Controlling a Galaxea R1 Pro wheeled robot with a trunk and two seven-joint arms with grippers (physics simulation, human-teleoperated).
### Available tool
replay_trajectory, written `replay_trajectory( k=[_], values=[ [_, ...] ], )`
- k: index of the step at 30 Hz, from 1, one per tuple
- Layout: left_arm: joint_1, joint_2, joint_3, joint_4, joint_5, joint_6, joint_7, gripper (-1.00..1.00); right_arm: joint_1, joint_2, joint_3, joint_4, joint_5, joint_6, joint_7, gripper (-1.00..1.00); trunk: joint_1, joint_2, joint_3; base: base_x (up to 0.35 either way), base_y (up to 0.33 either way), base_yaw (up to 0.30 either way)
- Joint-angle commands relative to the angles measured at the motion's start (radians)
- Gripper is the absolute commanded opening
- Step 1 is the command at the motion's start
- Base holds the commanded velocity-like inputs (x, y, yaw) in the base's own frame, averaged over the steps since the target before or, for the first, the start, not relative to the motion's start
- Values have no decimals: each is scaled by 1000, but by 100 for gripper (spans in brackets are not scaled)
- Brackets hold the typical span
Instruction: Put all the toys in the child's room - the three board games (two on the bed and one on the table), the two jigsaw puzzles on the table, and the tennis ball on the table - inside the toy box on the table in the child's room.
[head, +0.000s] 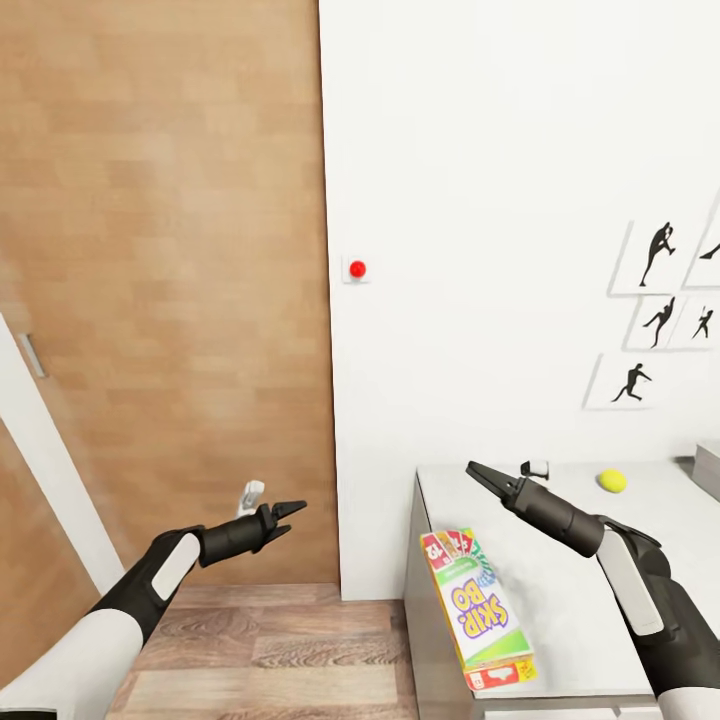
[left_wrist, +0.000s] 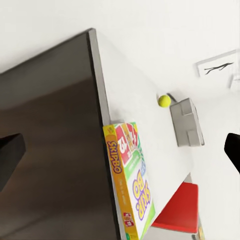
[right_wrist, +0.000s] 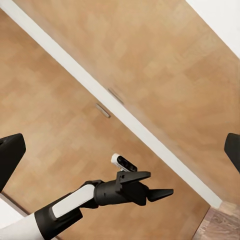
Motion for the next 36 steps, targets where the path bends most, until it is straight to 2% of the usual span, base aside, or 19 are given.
replay_trajectory(
  k=[1,9,16,24,36],
  values=[
    [-1,1,-5,0,9,5,-5,100,-1,0,0,0,-4,6,0,100,4,-9,-5,0,0,0],
    [-1,2,-10,1,6,9,-94,100,-1,-1,1,0,-2,8,0,100,35,-65,-30,0,0,0],
    [-1,2,-9,19,2,15,-169,100,-1,-3,3,0,2,43,-10,100,62,-114,-52,0,0,0],
    [-1,5,-5,32,1,16,-181,100,-1,-5,-1,0,2,69,-56,100,92,-170,-77,0,0,0],
    [-1,6,-6,33,1,16,-184,100,-1,3,-1,0,2,70,-70,100,138,-254,-115,0,0,0]
  ],
)
